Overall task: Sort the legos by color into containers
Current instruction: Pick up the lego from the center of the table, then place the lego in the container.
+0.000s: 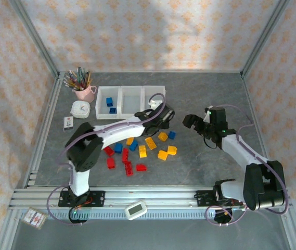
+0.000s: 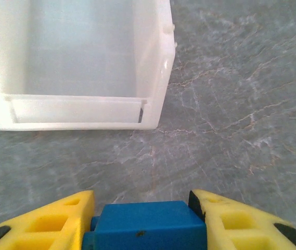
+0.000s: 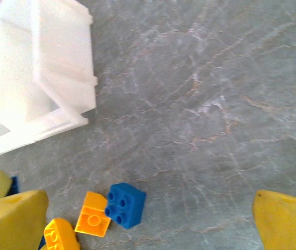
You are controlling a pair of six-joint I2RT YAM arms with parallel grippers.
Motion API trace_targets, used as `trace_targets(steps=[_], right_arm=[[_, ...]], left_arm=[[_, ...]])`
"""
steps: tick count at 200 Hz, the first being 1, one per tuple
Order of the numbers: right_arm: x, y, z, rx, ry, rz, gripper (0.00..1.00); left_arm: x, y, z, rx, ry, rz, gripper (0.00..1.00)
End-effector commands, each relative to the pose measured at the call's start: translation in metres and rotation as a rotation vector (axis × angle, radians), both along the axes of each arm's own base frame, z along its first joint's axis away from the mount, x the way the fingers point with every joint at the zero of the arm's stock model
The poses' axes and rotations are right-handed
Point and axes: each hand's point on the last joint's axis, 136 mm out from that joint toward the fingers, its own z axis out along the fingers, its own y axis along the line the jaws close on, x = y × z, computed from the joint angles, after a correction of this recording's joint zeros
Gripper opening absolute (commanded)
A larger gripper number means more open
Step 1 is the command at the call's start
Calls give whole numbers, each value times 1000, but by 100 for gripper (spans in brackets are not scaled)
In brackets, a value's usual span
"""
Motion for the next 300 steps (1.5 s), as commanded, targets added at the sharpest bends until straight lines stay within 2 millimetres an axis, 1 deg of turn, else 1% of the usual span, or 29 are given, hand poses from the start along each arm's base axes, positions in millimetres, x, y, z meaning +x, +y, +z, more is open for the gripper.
trace_targets(steps=[1,32,47,67,84,96,114,137,172,190,217,229,255,276,300], right_arm=[[4,18,24,-7,-61,67,100],[5,48,27,-17,-70,136,100],[7,63,28,-20,-72,154,100],[7,89,30,-13,-83,191,100],[7,110,31,0,-94,226,100],[9,121,33,6,-104,239,100],[13,133,33,8,-107,253,100],[18,144,34,8,-111,265,100],[26,149,37,9,-124,262,100],[31,150,38,4,-129,259,100],[36,152,38,-4,-129,255,100],[37,153,38,-12,-126,260,100],[41,150,40,-43,-132,255,100],[42,151,47,-48,-147,266,100],[44,146,52,-43,-152,257,100]], left_arm=[[-2,25,29,8,-87,42,35],[-7,73,52,32,-151,137,35],[-5,102,56,45,-164,193,35],[2,142,57,79,-174,277,35],[12,172,60,114,-193,336,35],[19,192,59,139,-193,377,35],[33,218,53,154,-182,431,36],[53,246,47,165,-181,485,35],[87,268,35,154,-171,533,36],[102,273,24,170,-156,523,36],[121,276,17,184,-150,538,39],[125,279,14,197,-141,549,41],[132,281,8,186,-124,553,54],[131,284,12,201,-127,559,58],[130,284,18,205,-132,551,63]])
